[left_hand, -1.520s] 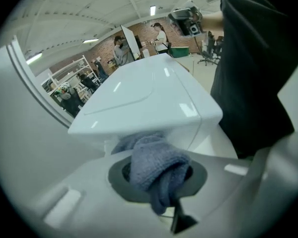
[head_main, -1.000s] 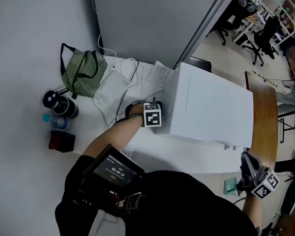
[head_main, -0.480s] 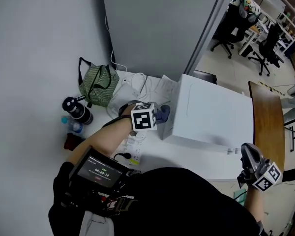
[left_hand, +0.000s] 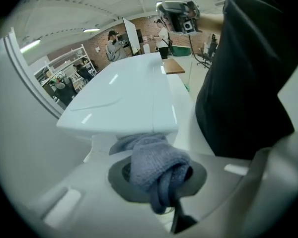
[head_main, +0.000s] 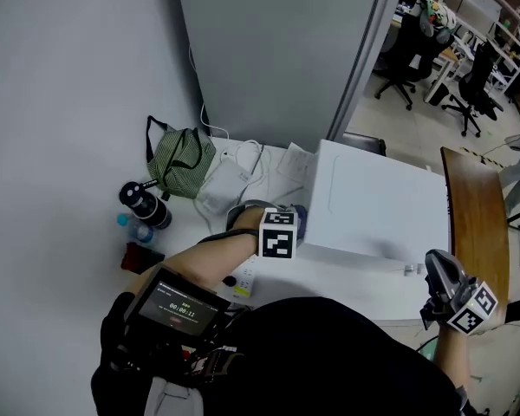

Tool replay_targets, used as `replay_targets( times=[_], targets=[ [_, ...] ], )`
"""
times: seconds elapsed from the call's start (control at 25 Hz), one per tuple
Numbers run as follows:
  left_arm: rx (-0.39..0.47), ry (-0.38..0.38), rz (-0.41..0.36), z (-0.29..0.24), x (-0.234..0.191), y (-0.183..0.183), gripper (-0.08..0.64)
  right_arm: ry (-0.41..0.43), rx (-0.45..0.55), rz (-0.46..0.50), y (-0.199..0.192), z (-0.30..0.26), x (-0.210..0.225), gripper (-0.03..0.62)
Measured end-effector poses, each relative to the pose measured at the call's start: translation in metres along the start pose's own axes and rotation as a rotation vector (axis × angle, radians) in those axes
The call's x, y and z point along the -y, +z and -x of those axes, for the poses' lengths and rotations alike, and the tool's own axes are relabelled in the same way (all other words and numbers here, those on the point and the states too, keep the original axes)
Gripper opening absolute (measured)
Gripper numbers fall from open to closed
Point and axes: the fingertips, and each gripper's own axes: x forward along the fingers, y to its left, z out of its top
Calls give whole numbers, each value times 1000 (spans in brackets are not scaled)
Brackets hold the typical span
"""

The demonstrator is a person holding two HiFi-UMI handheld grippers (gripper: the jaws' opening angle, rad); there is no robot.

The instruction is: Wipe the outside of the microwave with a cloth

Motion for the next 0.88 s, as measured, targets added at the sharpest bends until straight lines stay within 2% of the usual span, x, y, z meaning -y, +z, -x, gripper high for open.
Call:
replay_targets(
  times=[0.4, 0.56, 0.64, 0.76, 0.88],
  targets=[
    [-8, -71, 62, -125, 15, -54, 60, -80, -170, -18, -32, 9, 4, 5],
    [-97, -101, 36, -164, 21, -76, 60, -102, -200, -19, -40, 11, 3, 5],
    [-140, -110, 19, -173, 24, -81, 60, -110, -200, -17, -41, 15, 2, 5],
    [-144, -128, 39, -176, 31, -75, 60, -114, -172, -21, -30, 27, 6, 5],
    [-166, -137, 55, -170, 27, -83, 60, -94, -88, -23, -19, 31, 8, 5]
  ],
)
